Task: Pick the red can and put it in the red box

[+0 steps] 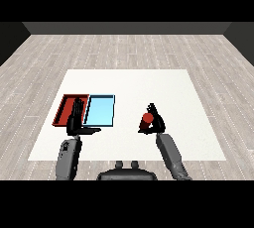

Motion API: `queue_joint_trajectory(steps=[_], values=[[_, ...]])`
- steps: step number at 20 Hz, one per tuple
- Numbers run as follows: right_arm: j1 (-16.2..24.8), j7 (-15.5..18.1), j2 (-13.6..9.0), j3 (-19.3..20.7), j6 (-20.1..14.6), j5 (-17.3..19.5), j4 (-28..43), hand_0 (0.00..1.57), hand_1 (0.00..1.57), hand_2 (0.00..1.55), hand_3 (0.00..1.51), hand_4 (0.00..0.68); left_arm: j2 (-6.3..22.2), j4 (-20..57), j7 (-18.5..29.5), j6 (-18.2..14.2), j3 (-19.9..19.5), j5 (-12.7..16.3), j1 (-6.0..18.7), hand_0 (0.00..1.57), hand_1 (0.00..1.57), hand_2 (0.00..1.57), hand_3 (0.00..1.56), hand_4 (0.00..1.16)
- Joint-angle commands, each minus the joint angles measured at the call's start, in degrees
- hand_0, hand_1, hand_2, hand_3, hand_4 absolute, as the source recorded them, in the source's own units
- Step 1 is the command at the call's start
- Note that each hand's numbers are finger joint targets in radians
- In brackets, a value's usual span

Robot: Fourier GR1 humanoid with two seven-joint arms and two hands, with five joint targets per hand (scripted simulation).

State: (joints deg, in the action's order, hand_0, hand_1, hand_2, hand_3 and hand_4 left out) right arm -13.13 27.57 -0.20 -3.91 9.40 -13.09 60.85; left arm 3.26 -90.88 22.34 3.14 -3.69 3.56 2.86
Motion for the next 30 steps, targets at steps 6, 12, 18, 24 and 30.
queue_joint_trajectory(steps=[6, 12, 18, 24, 30], values=[[-1.0, 0.1, 0.2, -2.5, -2.0, -2.1, -0.7, 0.0, 0.0, 0.0, 0.0, 0.0, -0.3, 3.1, 1.5, -0.1, -0.7, 0.2, 0.8, 0.0, 0.0, 0.0, 0.0, 0.0], [-2.4, -4.9, -0.6, -3.1, -7.6, 0.6, 0.2, 0.0, 0.0, 0.0, 0.0, 0.0, -0.3, -1.8, -0.9, 0.2, 0.1, 0.7, -1.0, 0.0, 0.0, 0.0, 0.0, 0.0], [-6.8, -4.6, -0.1, -1.7, -15.3, 1.4, -6.4, 1.57, 1.57, 1.52, 1.47, 0.582, -0.3, 0.7, 2.1, -0.1, -0.7, -0.2, -2.3, 0.0, 0.0, 0.0, 0.0, 0.0], [-7.8, -11.7, 0.2, -4.1, -20.7, 3.2, -4.4, 1.57, 1.57, 1.49, 1.44, 0.566, -0.6, 3.9, 3.7, -0.2, -0.2, -1.0, 0.3, 0.0, 0.0, 0.0, 0.0, 0.0], [-7.4, -9.8, 0.1, -2.1, -18.9, 5.2, -7.6, 1.57, 1.57, 1.49, 1.43, 0.575, 0.4, 1.0, 2.0, 1.1, -0.9, 0.6, -1.4, 0.0, 0.0, 0.0, 0.0, 0.0]])
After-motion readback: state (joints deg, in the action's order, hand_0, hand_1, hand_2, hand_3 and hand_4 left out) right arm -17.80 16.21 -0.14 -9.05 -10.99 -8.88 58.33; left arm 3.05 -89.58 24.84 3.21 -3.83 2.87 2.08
